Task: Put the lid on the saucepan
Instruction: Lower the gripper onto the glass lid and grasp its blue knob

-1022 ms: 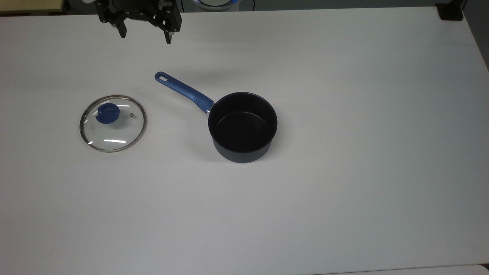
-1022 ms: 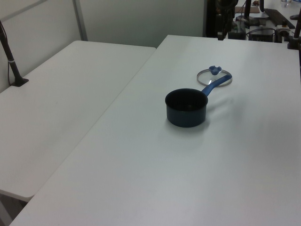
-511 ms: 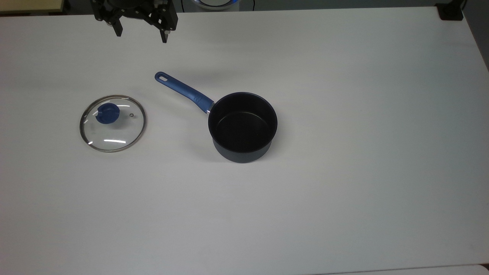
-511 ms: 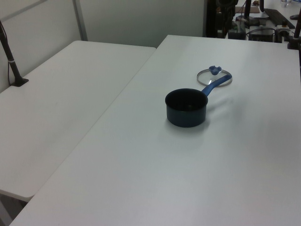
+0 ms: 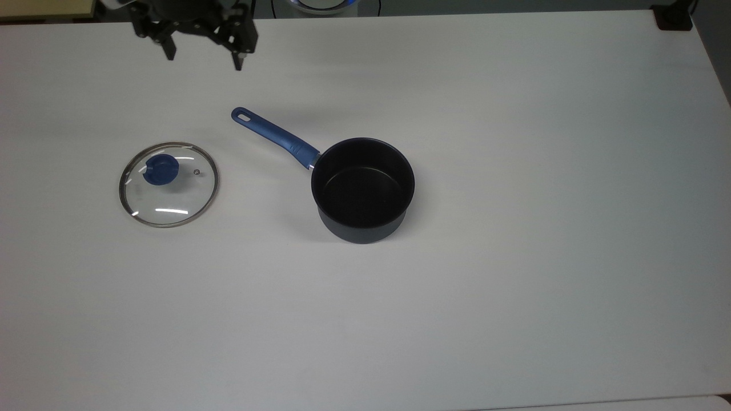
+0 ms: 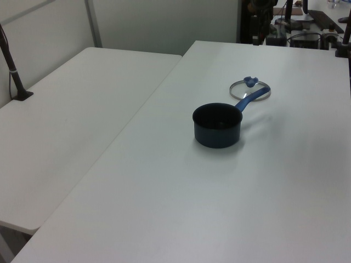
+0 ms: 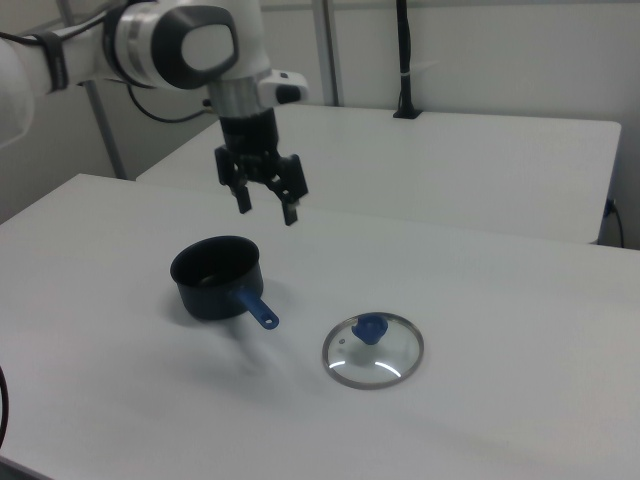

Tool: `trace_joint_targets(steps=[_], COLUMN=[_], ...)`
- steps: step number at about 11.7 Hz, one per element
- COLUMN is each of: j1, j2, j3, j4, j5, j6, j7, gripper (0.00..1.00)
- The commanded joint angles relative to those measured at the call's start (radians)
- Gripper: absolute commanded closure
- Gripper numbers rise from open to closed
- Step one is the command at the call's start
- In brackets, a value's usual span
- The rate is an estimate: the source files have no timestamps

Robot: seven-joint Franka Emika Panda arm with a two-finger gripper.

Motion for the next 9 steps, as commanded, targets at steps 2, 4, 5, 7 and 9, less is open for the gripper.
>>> trace_joint_targets(steps=[2, 4, 5, 7, 9], j1=[-0.023, -0.061, -0.073, -0.096, -0.102], j2=[0.150, 0.225, 0.261, 0.331, 0.365], j3=[-0.081, -0.081, -0.082, -0.082, -0.084], j4=[0.048, 0.043, 0.029, 0.025, 0.015], j5=[0.057, 0.060, 0.058, 0.058, 0.058], j6=[0.166, 0.231, 0.266, 0.326, 0.329], j7=[-0.123, -0.131, -0.133, -0.197, -0.306], gripper=[0.00, 0.00, 0.00, 0.00, 0.00])
